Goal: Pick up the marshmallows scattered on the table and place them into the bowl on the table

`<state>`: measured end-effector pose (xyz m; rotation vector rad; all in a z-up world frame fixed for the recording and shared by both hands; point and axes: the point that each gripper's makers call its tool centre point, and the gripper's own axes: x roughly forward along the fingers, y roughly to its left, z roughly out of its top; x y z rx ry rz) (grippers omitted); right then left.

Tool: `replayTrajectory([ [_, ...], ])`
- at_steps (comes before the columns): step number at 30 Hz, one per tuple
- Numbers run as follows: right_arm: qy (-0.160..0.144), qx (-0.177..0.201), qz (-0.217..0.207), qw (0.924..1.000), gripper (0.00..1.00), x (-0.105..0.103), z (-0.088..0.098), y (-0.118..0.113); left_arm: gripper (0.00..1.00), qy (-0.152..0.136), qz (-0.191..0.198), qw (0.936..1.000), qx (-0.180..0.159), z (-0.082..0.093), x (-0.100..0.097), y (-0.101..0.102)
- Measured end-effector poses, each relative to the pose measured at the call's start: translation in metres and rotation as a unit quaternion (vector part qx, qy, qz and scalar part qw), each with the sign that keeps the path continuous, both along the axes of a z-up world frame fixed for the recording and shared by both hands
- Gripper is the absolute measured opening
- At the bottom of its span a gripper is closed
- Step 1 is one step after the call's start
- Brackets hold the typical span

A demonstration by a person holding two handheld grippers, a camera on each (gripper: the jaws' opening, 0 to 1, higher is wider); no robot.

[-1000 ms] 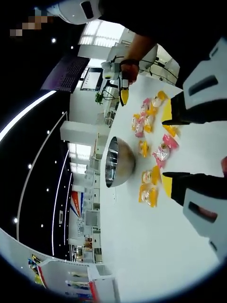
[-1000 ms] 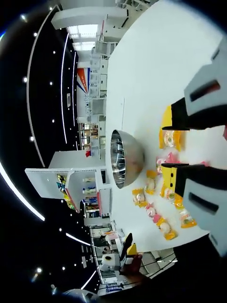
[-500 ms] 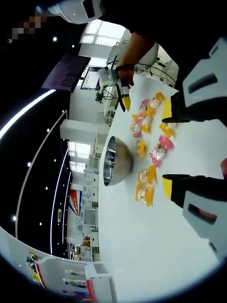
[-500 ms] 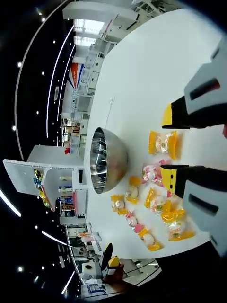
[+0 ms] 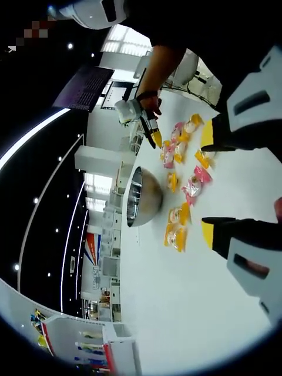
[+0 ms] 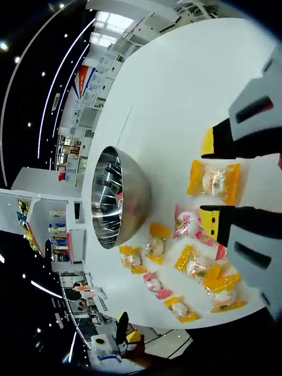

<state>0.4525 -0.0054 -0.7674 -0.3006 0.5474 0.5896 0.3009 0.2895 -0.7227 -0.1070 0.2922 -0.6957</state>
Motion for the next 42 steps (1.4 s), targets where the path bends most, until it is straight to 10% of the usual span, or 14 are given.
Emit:
replayTrajectory([
  [42, -0.007, 0.012, -0.014, 0.9998, 0.22, -0.003, -0.016, 0.012, 0.46, 0.002, 0.008, 1.0000, 0.002, 0.004, -0.001, 0.002],
])
